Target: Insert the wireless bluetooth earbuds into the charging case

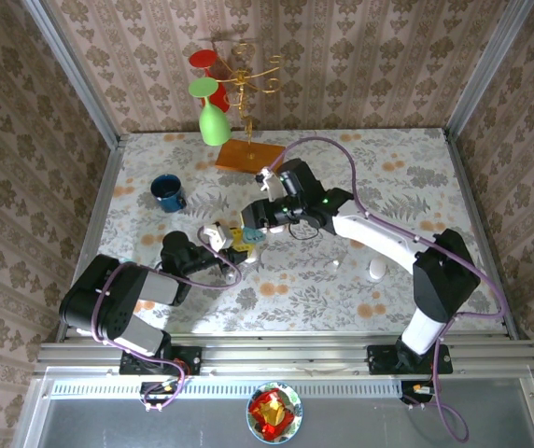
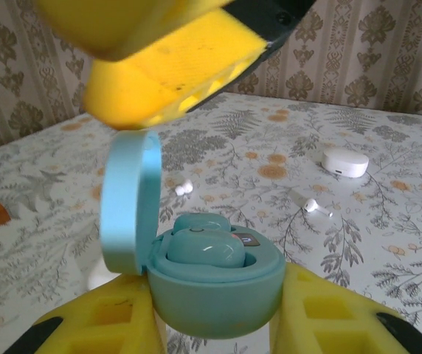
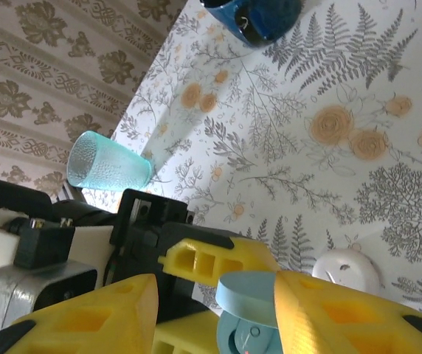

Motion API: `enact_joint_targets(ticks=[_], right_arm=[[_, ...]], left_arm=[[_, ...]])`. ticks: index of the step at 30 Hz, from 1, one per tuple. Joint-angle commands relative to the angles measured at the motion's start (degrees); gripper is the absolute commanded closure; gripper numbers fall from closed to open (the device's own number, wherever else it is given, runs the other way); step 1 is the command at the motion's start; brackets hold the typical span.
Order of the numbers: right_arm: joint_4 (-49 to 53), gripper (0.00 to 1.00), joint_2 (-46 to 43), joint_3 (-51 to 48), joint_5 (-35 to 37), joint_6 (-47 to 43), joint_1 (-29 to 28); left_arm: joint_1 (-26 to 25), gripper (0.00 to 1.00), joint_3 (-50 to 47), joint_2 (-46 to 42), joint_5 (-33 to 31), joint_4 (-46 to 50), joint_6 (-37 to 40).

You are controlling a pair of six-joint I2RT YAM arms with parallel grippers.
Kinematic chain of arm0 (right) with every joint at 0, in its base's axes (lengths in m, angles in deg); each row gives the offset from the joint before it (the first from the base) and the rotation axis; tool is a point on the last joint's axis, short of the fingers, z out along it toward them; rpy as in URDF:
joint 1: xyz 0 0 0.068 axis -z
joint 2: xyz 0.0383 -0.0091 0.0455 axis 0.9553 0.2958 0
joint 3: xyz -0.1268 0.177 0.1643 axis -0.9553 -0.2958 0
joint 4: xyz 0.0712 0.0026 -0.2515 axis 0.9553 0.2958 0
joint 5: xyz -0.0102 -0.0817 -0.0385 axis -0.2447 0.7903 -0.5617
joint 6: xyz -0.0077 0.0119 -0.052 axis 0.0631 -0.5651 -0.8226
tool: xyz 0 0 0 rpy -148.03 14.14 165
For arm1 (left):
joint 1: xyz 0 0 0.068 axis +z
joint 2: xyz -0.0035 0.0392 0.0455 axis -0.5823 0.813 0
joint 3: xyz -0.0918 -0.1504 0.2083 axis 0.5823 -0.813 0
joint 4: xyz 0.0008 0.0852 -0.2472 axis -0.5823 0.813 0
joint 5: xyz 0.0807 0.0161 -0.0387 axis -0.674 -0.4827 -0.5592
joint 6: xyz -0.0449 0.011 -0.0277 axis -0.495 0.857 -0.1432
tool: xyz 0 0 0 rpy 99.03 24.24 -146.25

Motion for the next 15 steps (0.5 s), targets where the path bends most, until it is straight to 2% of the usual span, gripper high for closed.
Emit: enact_joint_targets(ticks=[1, 5, 9, 15], right_arm=[[-2.36, 0.53, -4.34, -4.76, -2.67, 2.58, -0.13], [-8.60, 0.52, -10.00, -10.21, -0.13, 5.34, 0.62], [-20.05, 0.50, -16.10, -18.90, 0.37, 13.51, 3.26], [-32.01, 0.33, -23.14, -28.87, -1.00, 24.85, 6.50]], left_arm=[[0.49, 0.74, 0.20, -0.35, 1.55, -2.32, -1.16], [0.35, 0.74, 0.46, -1.17, 1.84, -2.30, -1.83], [0.24, 0.74, 0.63, -3.05, 0.75, -2.29, -3.09], [0.00, 0.74, 1.74, -7.04, -1.28, -2.33, -6.37]])
